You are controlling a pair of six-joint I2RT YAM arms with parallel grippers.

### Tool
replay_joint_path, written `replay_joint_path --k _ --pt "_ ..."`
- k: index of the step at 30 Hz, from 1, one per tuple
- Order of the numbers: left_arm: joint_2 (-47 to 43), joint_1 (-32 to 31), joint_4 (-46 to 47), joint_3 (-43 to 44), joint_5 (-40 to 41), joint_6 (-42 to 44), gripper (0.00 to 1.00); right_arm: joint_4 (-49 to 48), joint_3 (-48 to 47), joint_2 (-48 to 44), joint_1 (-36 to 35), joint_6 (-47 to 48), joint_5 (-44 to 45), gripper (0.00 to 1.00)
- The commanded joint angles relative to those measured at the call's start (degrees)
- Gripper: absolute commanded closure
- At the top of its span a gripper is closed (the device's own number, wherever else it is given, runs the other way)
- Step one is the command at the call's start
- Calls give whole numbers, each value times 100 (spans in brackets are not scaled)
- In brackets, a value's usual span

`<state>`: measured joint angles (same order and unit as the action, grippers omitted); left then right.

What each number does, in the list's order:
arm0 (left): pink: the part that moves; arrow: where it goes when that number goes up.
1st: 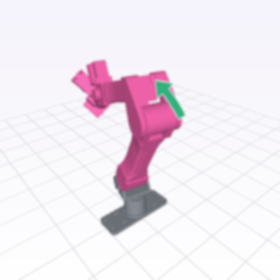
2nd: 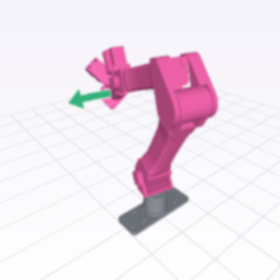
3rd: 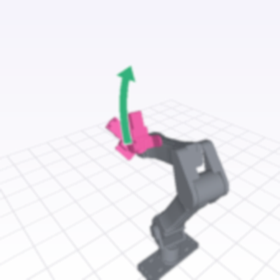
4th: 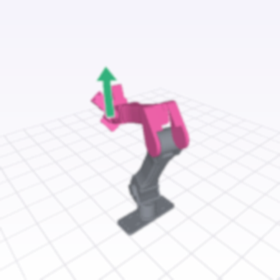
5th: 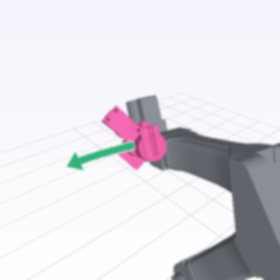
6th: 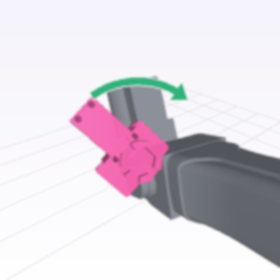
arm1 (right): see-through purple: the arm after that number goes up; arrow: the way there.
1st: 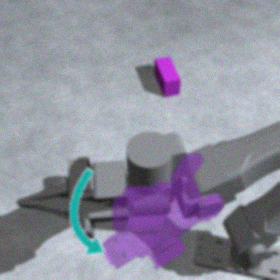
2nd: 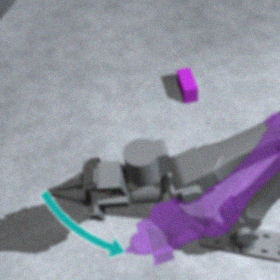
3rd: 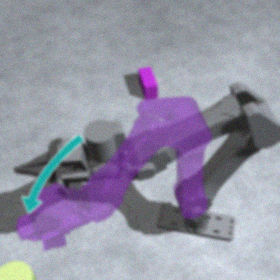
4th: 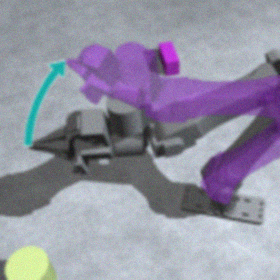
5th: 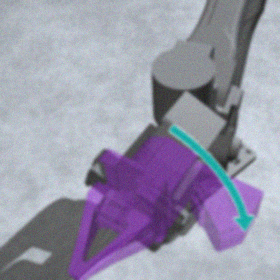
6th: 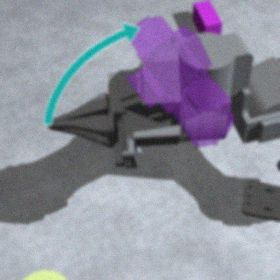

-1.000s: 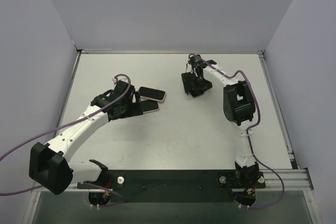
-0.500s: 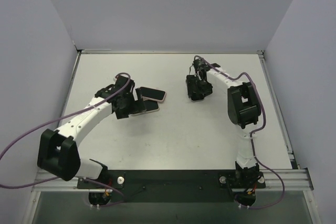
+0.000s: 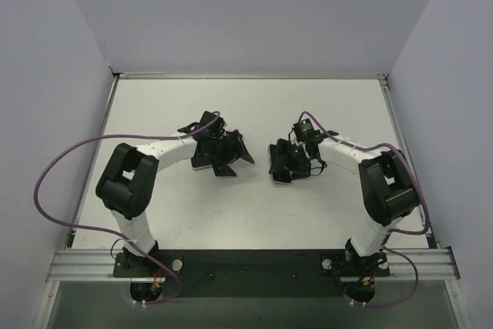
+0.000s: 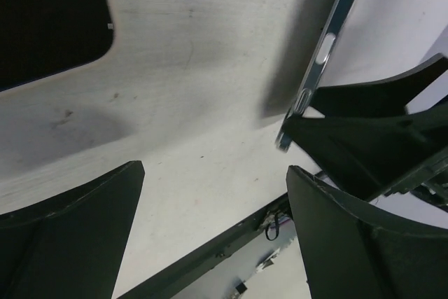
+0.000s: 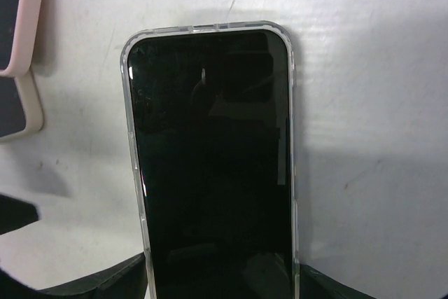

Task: Take the phone out of the phone case
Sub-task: Pick up the phone at the center of the board.

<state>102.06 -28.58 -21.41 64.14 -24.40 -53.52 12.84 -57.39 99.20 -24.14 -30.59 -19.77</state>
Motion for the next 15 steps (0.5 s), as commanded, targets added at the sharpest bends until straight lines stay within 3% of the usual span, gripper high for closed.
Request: replay_joint_path --k 1,11,15 --pt "349 -183 849 388 -574 -800 5 -396 464 -480 -82 -527 -756 98" --pt "1246 -482 1525 714 -855 -1073 6 -221 685 -946 -486 -501 -897 98" --pt "1369 -596 1816 644 -821 -1196 13 -203 729 -1034 -574 -553 -880 98"
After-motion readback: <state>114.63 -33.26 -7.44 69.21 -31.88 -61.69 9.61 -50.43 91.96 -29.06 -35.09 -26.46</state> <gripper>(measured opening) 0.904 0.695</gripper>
